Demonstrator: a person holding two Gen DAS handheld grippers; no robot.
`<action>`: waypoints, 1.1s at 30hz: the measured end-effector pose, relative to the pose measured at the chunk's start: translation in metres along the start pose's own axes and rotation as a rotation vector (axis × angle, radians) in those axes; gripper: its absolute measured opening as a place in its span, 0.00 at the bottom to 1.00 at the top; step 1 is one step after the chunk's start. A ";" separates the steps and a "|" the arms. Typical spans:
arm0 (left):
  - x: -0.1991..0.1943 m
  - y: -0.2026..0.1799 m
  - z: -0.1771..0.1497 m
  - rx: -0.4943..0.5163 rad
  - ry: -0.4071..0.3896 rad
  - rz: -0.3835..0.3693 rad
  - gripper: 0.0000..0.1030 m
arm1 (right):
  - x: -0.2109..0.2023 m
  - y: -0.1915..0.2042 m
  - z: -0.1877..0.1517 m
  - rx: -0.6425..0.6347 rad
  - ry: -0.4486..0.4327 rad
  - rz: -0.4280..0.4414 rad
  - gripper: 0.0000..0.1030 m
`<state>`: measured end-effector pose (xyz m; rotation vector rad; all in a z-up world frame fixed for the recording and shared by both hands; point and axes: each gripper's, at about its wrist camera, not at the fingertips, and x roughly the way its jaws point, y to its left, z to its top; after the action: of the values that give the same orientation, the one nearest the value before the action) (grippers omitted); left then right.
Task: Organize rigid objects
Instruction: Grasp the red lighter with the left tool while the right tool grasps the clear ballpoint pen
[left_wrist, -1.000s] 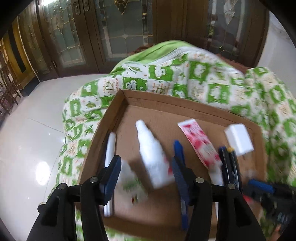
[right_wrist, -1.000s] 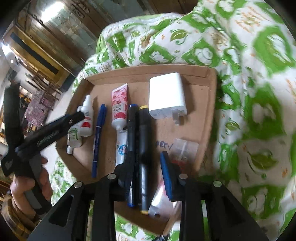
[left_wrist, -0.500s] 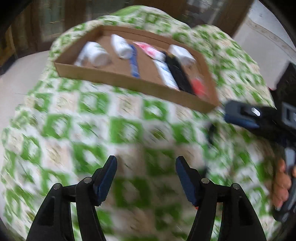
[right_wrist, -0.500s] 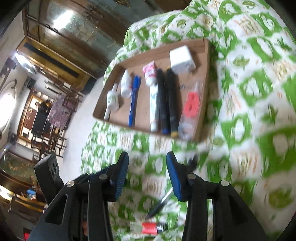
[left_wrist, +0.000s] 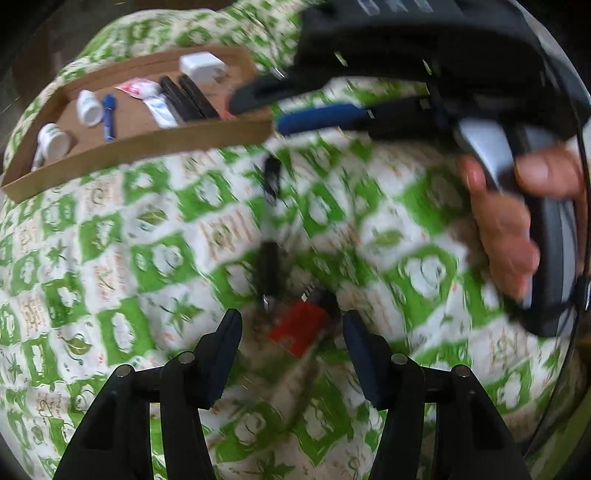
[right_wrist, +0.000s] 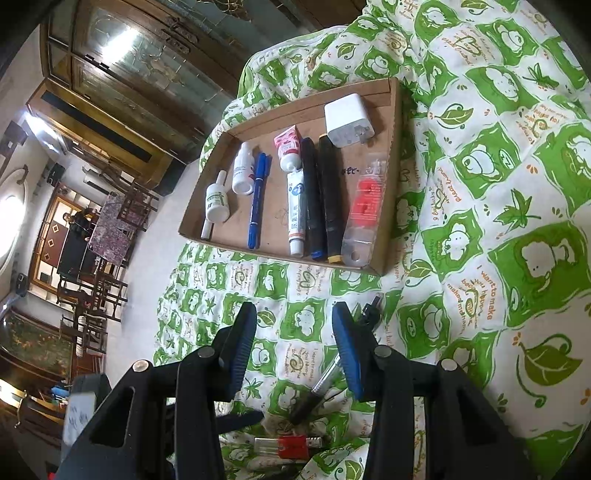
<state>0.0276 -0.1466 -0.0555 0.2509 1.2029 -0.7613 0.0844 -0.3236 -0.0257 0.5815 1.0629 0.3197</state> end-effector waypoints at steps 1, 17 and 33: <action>0.005 -0.003 -0.001 0.011 0.025 -0.002 0.58 | 0.002 0.001 0.000 -0.001 0.001 -0.002 0.40; -0.016 0.069 0.005 -0.307 -0.030 0.162 0.13 | 0.026 0.009 -0.009 0.020 0.123 -0.046 0.41; 0.001 0.095 -0.007 -0.488 -0.053 0.154 0.14 | 0.082 0.007 -0.021 0.065 0.219 -0.153 0.16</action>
<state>0.0843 -0.0736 -0.0788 -0.0802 1.2636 -0.3218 0.1038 -0.2699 -0.0888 0.5275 1.3251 0.2182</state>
